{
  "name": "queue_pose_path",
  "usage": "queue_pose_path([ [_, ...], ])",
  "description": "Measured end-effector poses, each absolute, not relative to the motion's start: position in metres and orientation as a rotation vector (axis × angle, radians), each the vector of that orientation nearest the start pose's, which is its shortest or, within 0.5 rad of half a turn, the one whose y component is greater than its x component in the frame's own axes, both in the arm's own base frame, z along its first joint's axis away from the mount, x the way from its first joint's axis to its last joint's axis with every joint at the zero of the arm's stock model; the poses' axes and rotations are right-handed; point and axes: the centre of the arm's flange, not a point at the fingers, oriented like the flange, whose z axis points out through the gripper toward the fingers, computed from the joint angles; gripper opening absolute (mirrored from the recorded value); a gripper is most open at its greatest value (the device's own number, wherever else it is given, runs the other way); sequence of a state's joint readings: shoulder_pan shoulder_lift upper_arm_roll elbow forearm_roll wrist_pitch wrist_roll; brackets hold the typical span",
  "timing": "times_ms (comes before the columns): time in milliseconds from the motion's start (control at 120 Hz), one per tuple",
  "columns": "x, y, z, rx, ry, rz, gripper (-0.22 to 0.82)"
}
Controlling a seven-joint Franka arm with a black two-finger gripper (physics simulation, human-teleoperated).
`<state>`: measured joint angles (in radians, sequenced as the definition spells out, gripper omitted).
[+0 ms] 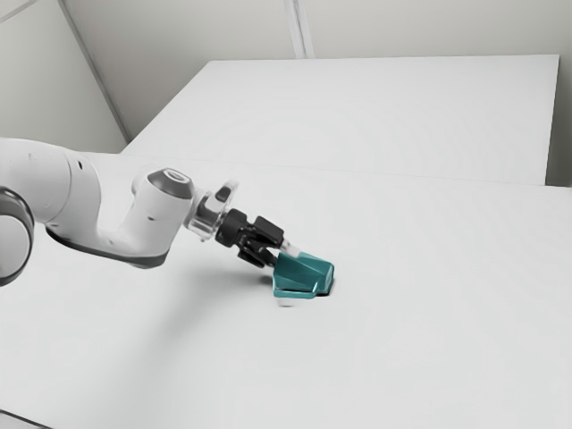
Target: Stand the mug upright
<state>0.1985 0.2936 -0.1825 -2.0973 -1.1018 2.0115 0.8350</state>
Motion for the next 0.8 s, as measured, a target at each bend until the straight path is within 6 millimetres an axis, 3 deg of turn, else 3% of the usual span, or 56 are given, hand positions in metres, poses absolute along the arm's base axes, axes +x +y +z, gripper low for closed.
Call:
queue_pose_path([
  [150,0.56,-0.044,0.28,2.124,-0.152,0.1,0.08],
  [292,0.56,-0.046,0.282,2.113,-0.195,0.121,-0.06],
  [600,0.561,-0.052,0.29,2.108,-0.282,0.168,-0.16],
  [800,0.561,-0.052,0.338,2.197,-0.444,0.243,-0.17],
])
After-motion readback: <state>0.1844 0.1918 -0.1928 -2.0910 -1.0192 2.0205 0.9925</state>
